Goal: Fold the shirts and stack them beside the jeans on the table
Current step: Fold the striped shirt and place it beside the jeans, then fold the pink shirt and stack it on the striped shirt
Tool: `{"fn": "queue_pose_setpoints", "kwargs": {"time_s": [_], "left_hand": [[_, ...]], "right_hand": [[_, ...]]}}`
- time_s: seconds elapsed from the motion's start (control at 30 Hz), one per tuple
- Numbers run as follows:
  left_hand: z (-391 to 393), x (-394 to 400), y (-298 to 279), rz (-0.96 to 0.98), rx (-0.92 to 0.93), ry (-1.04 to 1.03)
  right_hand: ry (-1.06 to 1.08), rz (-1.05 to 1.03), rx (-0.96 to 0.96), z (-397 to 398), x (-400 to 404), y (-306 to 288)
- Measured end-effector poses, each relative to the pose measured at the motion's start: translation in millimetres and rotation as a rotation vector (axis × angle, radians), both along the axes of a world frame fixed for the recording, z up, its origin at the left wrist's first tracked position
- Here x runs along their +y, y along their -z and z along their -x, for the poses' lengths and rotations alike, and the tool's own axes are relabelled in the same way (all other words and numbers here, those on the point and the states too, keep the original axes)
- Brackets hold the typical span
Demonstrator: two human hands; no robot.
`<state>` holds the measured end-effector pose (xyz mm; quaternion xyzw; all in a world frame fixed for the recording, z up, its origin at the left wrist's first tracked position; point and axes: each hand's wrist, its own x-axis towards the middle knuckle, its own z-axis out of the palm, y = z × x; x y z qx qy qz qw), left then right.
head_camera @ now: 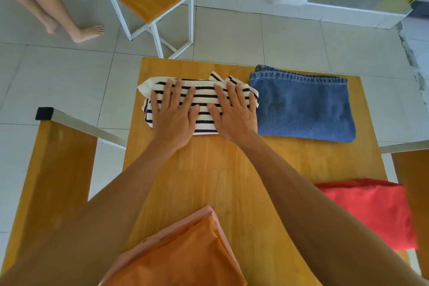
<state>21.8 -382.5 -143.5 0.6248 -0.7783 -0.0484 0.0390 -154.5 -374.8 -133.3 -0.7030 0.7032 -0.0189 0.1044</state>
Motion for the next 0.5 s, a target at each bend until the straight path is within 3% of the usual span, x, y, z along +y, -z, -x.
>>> {"fn": "queue_pose_setpoints", "kwargs": {"time_s": [0.13, 0.27, 0.4, 0.5], "left_hand": [[-3, -10, -11, -0.127, 0.041, 0.006], [-22, -2, -36, -0.257, 0.283, -0.015], [-46, 88, -72, -0.235, 0.599, -0.223], [-53, 173, -90, -0.256, 0.635, -0.413]], "right_hand": [[-0.002, -0.063, -0.029, 8, -2, -5], [0.063, -0.045, -0.054, 18, 21, -24], [0.127, 0.1, -0.249, 13, 105, -53], [0.135, -0.021, -0.418, 8, 177, -57]]}}
